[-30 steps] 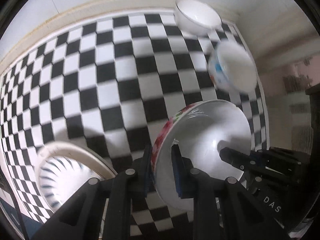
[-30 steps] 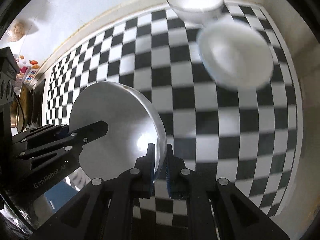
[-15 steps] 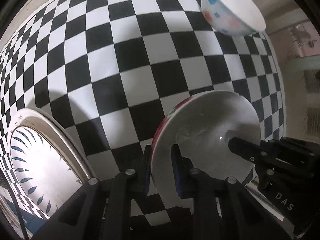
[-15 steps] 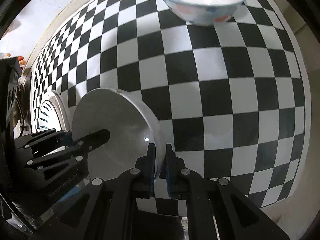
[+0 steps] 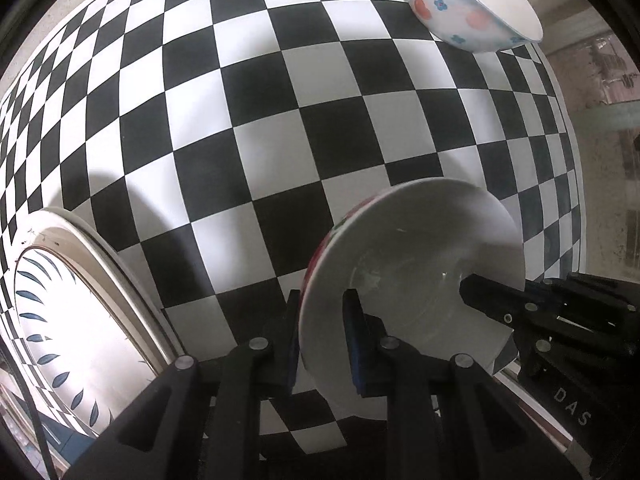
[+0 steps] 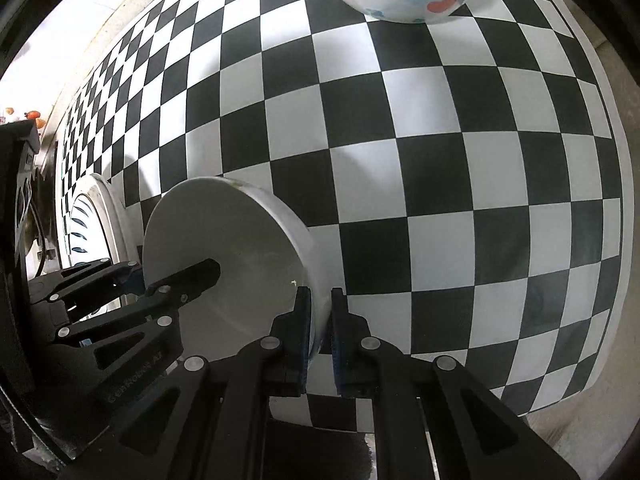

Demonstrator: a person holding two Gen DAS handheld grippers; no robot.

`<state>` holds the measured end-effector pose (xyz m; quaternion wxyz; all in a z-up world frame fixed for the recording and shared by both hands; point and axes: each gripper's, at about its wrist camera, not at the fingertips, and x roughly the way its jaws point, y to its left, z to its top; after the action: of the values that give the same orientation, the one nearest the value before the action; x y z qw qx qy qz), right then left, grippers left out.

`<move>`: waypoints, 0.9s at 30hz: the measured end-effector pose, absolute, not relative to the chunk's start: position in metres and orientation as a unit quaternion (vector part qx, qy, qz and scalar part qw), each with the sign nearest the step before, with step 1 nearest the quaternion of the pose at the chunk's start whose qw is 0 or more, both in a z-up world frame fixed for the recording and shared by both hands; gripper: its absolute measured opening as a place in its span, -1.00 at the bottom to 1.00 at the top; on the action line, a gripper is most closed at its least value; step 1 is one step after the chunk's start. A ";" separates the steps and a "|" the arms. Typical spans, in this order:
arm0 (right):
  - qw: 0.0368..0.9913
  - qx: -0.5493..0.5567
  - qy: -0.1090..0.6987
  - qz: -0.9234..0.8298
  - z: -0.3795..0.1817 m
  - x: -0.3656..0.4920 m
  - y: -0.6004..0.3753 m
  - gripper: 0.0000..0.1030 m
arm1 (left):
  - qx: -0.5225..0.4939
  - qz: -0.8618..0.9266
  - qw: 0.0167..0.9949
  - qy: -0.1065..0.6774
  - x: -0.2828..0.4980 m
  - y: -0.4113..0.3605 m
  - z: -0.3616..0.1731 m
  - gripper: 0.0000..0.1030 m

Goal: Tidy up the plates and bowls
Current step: 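Lift the red-patterned bowl with both grippers and carry it toward the plain white bowl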

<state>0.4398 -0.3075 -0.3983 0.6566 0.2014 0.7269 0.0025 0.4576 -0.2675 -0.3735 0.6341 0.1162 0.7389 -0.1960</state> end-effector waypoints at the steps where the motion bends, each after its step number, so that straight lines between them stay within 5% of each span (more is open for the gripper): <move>1: 0.656 0.202 0.727 0.002 -0.398 0.440 -0.307 -0.80 | 0.115 -0.195 0.634 0.740 0.458 -0.267 -0.374 -0.67; 17: 0.665 0.205 0.719 0.011 -0.375 0.442 -0.324 -0.72 | 0.129 -0.184 0.660 0.717 0.456 -0.261 -0.334 -0.63; 20: 0.687 0.201 0.698 0.013 -0.350 0.448 -0.335 -0.48 | 0.123 -0.184 0.687 0.692 0.463 -0.261 -0.307 -0.63; 22: 0.709 0.199 0.676 0.013 -0.329 0.454 -0.344 -0.03 | 0.113 -0.188 0.699 0.680 0.473 -0.264 -0.293 -0.63; 24: 0.726 0.217 0.652 0.017 -0.309 0.466 -0.358 0.21 | 0.096 -0.194 0.704 0.676 0.490 -0.268 -0.283 -0.62; 27: 0.737 0.248 0.628 0.022 -0.291 0.487 -0.378 0.22 | 0.081 -0.189 0.718 0.665 0.525 -0.277 -0.272 -0.60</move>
<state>0.4874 -0.3781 -0.2908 0.7373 0.2484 0.6279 0.0217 0.5252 -0.2767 -0.2723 0.7180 0.0806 0.6650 -0.1888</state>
